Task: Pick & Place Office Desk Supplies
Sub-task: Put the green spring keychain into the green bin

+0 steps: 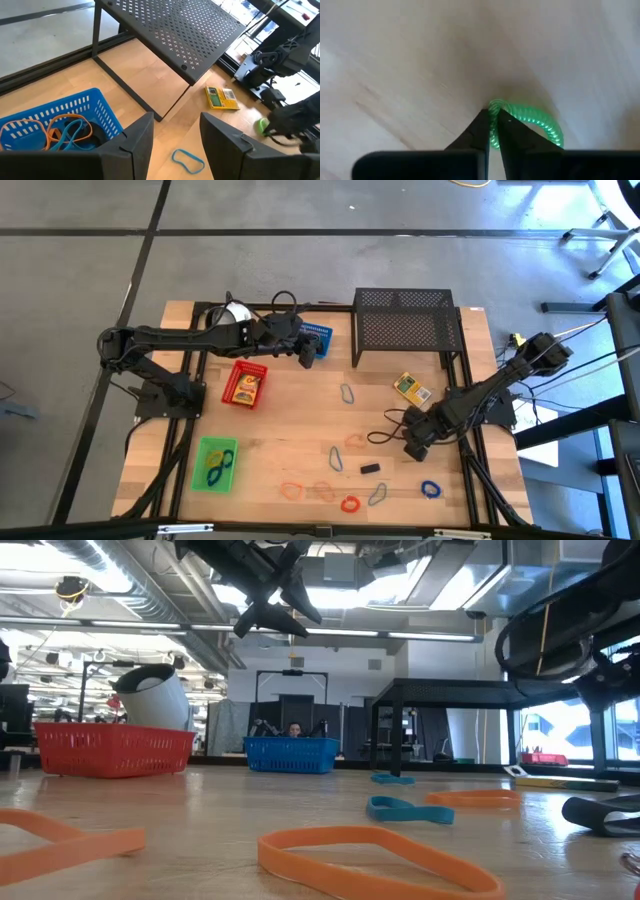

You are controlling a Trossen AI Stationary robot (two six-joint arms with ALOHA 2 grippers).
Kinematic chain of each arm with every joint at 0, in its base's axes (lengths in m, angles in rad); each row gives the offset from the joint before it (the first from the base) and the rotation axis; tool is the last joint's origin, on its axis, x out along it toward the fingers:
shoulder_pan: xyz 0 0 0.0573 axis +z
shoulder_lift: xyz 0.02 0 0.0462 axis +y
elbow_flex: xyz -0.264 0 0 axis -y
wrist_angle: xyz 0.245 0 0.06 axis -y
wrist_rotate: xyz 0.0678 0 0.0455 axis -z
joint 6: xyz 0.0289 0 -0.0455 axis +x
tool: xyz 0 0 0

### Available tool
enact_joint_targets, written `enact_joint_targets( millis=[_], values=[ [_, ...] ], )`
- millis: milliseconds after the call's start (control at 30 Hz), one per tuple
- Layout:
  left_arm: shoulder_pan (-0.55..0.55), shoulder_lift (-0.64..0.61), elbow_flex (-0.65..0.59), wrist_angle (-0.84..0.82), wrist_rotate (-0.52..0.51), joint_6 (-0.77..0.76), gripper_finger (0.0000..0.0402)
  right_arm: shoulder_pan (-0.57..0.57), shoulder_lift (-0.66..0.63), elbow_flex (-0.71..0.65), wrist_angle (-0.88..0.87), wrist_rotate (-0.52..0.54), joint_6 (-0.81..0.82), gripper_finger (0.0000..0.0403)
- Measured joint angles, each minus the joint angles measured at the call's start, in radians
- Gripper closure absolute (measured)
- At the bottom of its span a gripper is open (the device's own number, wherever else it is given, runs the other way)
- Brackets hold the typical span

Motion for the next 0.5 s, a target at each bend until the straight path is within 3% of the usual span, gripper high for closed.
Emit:
enact_joint_targets(
  millis=[200, 400, 500],
  values=[
    [-0.024, 0.000, 0.000, 0.000, 0.016, 0.109, 0.0247, -0.006, -0.050, 0.098, 0.002, 0.147, -0.115, 0.0388],
    [-0.095, 0.000, 0.000, -0.001, 0.186, 0.318, 0.0247, -0.067, -0.083, 0.201, 0.017, 0.356, -0.255, 0.0390],
    [-0.149, 0.000, 0.000, 0.000, 0.194, 0.373, 0.0247, -0.125, -0.089, 0.247, 0.031, 0.437, -0.333, 0.0390]
  ],
)
